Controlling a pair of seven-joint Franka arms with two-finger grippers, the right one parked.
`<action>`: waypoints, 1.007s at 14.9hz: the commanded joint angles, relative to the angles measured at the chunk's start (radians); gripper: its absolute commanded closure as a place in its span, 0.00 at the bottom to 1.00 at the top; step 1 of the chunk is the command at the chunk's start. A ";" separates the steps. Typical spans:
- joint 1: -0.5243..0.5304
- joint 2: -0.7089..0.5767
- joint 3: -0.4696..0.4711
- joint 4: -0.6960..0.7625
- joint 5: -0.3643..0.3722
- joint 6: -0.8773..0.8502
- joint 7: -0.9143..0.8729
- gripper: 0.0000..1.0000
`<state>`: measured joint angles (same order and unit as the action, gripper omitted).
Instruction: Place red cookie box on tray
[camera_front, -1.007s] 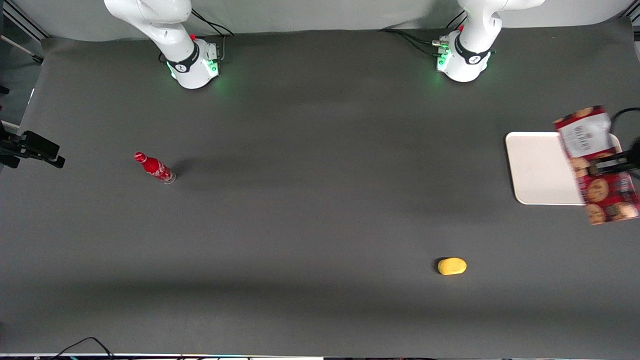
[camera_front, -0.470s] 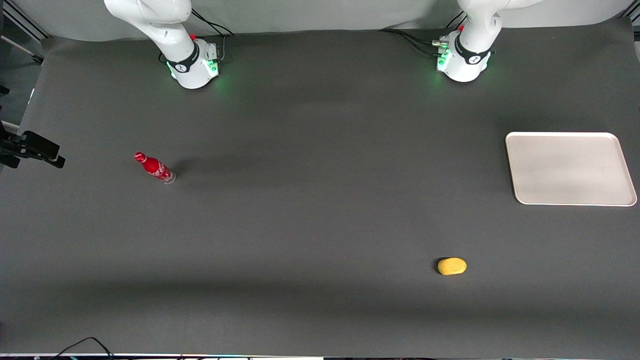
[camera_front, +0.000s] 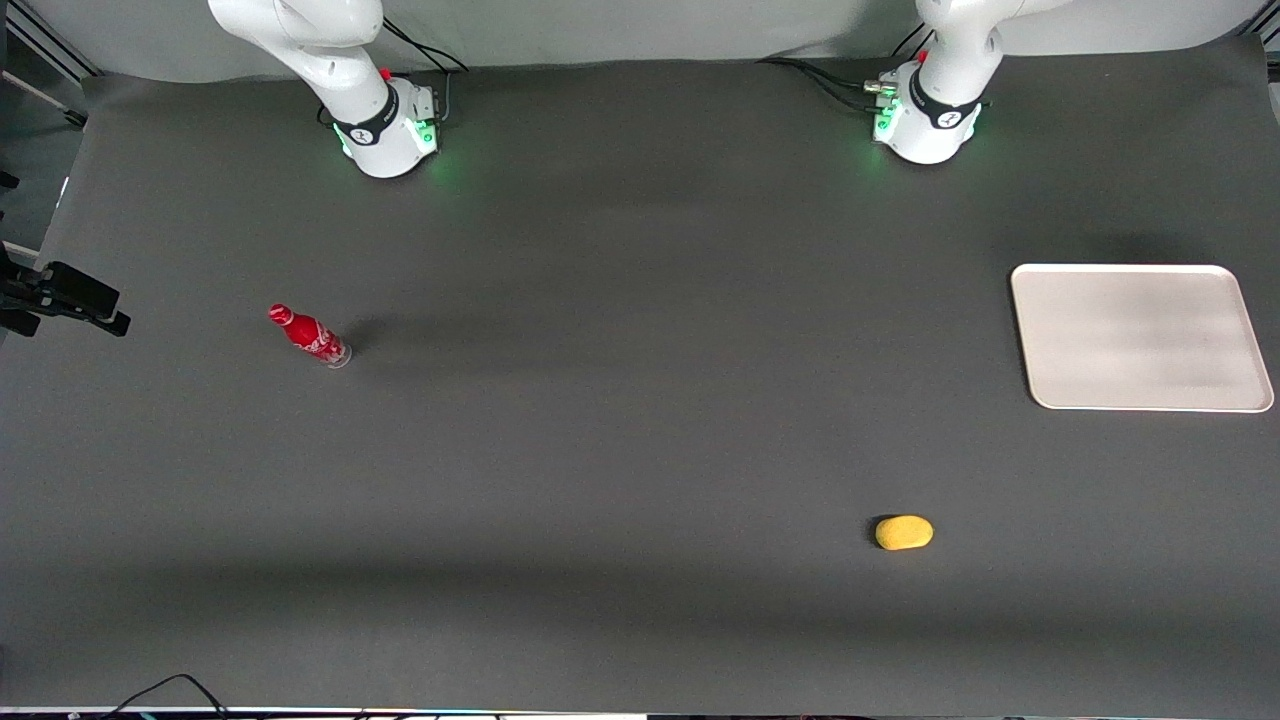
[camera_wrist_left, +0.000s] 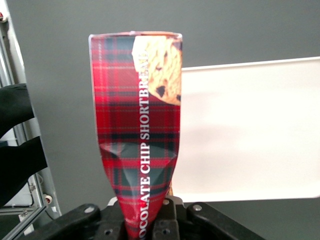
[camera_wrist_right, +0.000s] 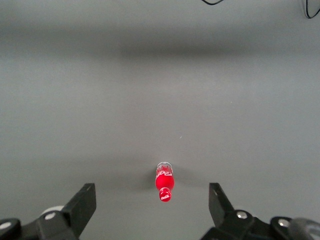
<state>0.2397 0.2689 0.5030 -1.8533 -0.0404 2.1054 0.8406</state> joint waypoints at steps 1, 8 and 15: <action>0.041 0.061 0.000 -0.043 -0.050 0.091 0.046 1.00; 0.073 0.233 0.000 -0.040 -0.262 0.217 0.210 1.00; 0.070 0.320 0.000 -0.030 -0.317 0.269 0.230 1.00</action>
<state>0.3054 0.5591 0.5029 -1.9024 -0.3258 2.3578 1.0398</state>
